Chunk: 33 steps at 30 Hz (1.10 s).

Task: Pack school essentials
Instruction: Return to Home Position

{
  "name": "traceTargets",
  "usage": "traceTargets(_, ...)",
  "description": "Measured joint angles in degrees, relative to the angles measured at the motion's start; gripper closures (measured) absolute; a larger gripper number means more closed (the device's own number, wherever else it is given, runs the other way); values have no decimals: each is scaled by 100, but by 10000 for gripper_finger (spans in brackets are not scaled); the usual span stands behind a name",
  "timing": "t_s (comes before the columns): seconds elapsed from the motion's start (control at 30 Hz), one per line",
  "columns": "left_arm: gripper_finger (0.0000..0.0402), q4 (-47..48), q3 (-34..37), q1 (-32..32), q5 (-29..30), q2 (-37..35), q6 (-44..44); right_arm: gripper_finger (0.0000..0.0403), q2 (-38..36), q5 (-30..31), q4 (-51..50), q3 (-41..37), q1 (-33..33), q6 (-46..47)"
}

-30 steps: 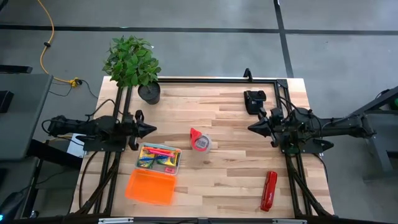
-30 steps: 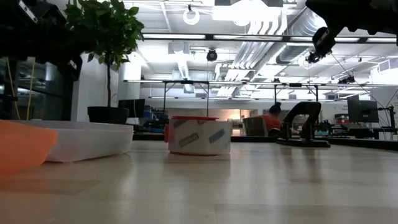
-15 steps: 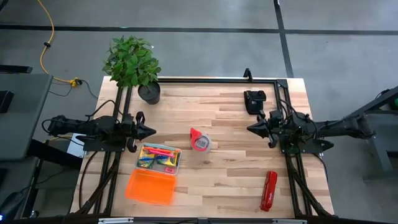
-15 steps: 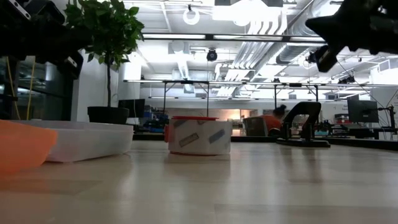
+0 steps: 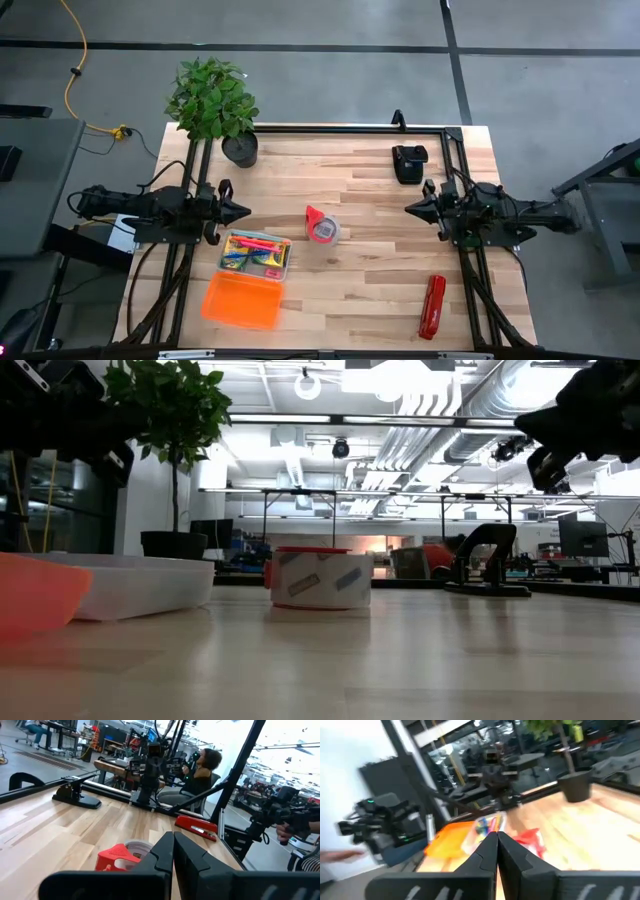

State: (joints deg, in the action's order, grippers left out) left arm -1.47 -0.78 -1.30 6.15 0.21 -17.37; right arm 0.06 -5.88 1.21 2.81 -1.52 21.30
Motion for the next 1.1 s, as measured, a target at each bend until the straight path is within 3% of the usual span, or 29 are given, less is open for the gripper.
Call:
traceTargets(0.3, 401, -2, 9, 0, 20, 53, 0, 403, 23, 587, -651, 7, 0, -898)
traceTargets(0.57, 401, 2, 11, 0, 38, 63, 0, 403, 45, 693, -658, 7, 0, -1383)
traceTargets(0.9, 401, -1, 9, 0, 44, 63, 0, 403, 56, 646, -662, 7, 0, 119)
traceTargets(1.1, 401, 1, 10, 0, 50, 63, 0, 403, 56, 646, -664, 7, 0, 430)
